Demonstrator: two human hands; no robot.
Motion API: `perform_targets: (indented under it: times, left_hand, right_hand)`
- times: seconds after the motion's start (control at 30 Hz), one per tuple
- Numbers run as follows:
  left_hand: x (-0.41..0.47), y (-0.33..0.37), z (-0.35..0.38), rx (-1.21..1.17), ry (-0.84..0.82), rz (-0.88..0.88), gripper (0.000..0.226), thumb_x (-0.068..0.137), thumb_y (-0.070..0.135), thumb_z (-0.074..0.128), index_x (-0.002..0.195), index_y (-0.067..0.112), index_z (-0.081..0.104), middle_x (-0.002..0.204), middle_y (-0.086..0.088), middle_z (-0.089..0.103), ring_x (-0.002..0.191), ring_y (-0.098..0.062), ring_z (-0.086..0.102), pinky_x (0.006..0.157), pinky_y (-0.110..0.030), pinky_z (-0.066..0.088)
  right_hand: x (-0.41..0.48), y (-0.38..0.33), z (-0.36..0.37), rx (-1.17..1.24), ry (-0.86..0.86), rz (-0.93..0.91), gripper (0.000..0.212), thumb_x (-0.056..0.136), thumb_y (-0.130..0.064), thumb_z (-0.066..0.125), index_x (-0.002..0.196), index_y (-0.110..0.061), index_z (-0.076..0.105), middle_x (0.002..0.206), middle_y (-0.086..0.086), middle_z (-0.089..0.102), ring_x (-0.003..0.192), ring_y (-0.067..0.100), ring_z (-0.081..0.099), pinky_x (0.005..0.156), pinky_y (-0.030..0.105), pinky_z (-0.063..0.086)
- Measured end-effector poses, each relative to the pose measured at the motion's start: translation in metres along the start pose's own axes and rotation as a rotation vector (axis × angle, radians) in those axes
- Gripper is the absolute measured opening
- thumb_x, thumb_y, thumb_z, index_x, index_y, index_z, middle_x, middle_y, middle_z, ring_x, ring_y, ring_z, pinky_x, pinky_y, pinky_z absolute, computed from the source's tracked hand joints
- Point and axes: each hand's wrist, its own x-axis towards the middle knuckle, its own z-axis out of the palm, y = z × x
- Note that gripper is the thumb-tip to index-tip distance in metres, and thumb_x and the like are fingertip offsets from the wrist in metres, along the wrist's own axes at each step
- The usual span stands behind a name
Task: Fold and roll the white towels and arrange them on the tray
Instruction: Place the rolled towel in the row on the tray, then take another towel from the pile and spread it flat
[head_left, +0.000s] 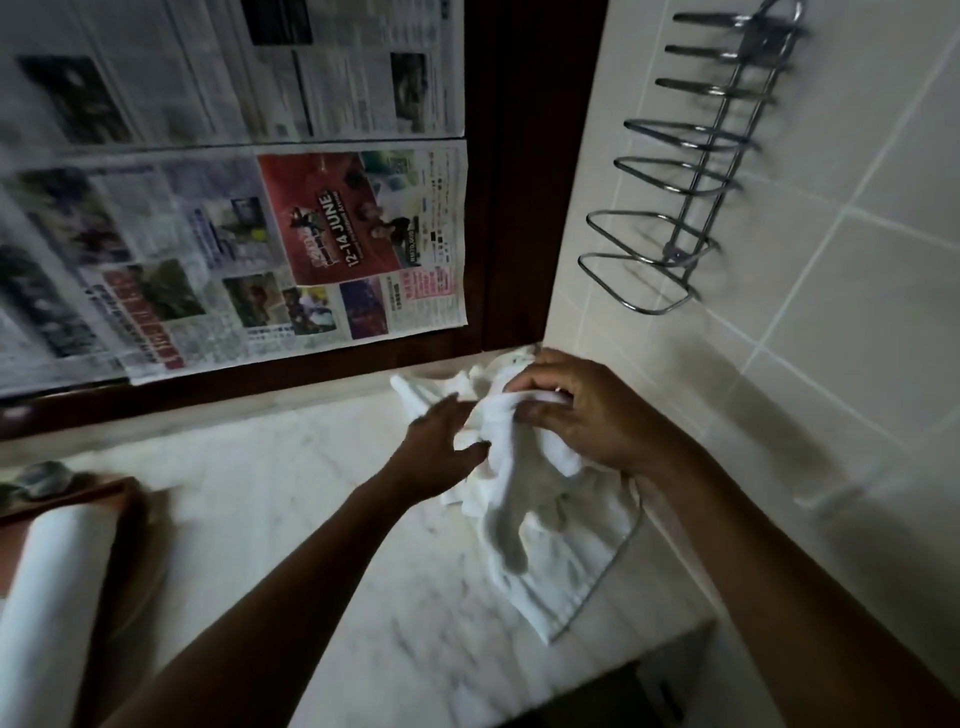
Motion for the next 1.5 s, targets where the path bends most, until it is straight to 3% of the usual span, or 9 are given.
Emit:
perform_targets:
  times: [0.07, 0.2, 0.4, 0.57, 0.8, 1.03, 1.17, 1.33, 1.5]
  left_hand:
    - [-0.016, 0.011, -0.002, -0.21, -0.042, -0.072, 0.02, 0.098, 0.041, 0.062, 0.108, 0.025, 0.068, 0.104, 0.002, 0.074, 0.103, -0.015, 0.068, 0.086, -0.039, 0.053]
    - [-0.056, 0.036, -0.023, -0.515, 0.14, -0.159, 0.032, 0.1, 0.039, 0.062, 0.095, 0.008, 0.067, 0.093, -0.017, 0.072, 0.078, -0.022, 0.069, 0.071, -0.041, 0.056]
    - [-0.13, 0.034, -0.051, -0.596, 0.141, -0.273, 0.024, 0.1, 0.037, 0.063, 0.101, 0.015, 0.073, 0.094, -0.006, 0.076, 0.081, -0.014, 0.072, 0.067, -0.026, 0.055]
    - [-0.193, -0.005, -0.059, -0.766, 0.183, -0.476, 0.031, 0.1, 0.034, 0.063, 0.099, 0.005, 0.072, 0.088, -0.013, 0.069, 0.081, -0.021, 0.063, 0.074, -0.034, 0.047]
    - [-0.286, -0.086, -0.057, -0.33, 0.212, -0.692, 0.026, 0.096, 0.05, 0.066, 0.093, 0.026, 0.077, 0.087, 0.002, 0.076, 0.085, -0.015, 0.073, 0.081, -0.044, 0.059]
    - [-0.352, -0.126, -0.064, -0.155, -0.016, -0.68, 0.024, 0.092, 0.053, 0.067, 0.087, 0.03, 0.07, 0.079, 0.004, 0.074, 0.076, -0.009, 0.07, 0.071, -0.035, 0.057]
    - [-0.387, -0.142, -0.066, -0.151, -0.098, -0.617, 0.028, 0.101, 0.048, 0.057, 0.079, 0.036, 0.067, 0.077, 0.015, 0.069, 0.08, -0.006, 0.067, 0.082, -0.038, 0.056]
    - [-0.417, -0.158, -0.078, -0.15, -0.146, -0.582, 0.035, 0.103, 0.046, 0.054, 0.073, 0.029, 0.063, 0.071, 0.007, 0.064, 0.07, -0.007, 0.058, 0.074, -0.036, 0.05]
    - [-0.425, -0.149, -0.087, -0.029, -0.27, -0.466, 0.032, 0.099, 0.048, 0.06, 0.077, 0.024, 0.06, 0.075, 0.007, 0.063, 0.07, -0.008, 0.058, 0.071, -0.033, 0.046]
  right_hand:
    - [-0.006, 0.002, -0.011, 0.04, 0.041, 0.014, 0.012, 0.099, -0.023, 0.066, 0.11, -0.027, 0.068, 0.109, -0.01, 0.066, 0.106, 0.005, 0.064, 0.092, 0.022, 0.048]
    - [-0.013, 0.033, -0.008, 0.039, 0.142, 0.16, 0.015, 0.097, -0.039, 0.051, 0.109, -0.034, 0.059, 0.104, -0.021, 0.068, 0.104, 0.0, 0.063, 0.088, 0.026, 0.045]
    - [-0.027, 0.05, 0.078, 0.18, -0.056, 0.266, 0.015, 0.098, -0.025, 0.069, 0.112, -0.02, 0.07, 0.107, -0.015, 0.071, 0.1, -0.013, 0.061, 0.089, 0.013, 0.045]
    - [-0.033, 0.043, 0.167, 0.002, -0.399, 0.273, 0.03, 0.099, -0.038, 0.066, 0.074, -0.024, 0.058, 0.078, -0.002, 0.065, 0.082, 0.021, 0.066, 0.071, 0.037, 0.045]
    - [-0.089, 0.021, 0.311, -0.177, -0.602, 0.089, 0.017, 0.094, -0.021, 0.052, 0.107, -0.025, 0.061, 0.127, 0.003, 0.06, 0.12, 0.026, 0.055, 0.092, 0.034, 0.046]
    - [-0.124, -0.037, 0.352, -0.134, -0.852, 0.191, 0.044, 0.098, -0.019, 0.058, 0.142, -0.018, 0.056, 0.141, 0.008, 0.06, 0.128, 0.027, 0.056, 0.1, 0.031, 0.044]
    - [-0.134, -0.07, 0.352, -0.154, -1.041, 0.194, 0.039, 0.095, -0.012, 0.052, 0.131, -0.018, 0.065, 0.135, 0.012, 0.062, 0.125, 0.03, 0.058, 0.101, 0.036, 0.047]
    - [-0.135, -0.097, 0.323, 0.034, -0.685, 0.305, 0.006, 0.087, -0.033, 0.067, 0.088, -0.031, 0.072, 0.092, -0.01, 0.074, 0.091, 0.006, 0.069, 0.083, 0.036, 0.054]
    - [-0.127, -0.15, 0.288, 0.228, -0.49, 0.335, 0.031, 0.077, -0.046, 0.06, 0.09, -0.023, 0.077, 0.084, -0.003, 0.075, 0.084, 0.014, 0.073, 0.078, 0.04, 0.057]
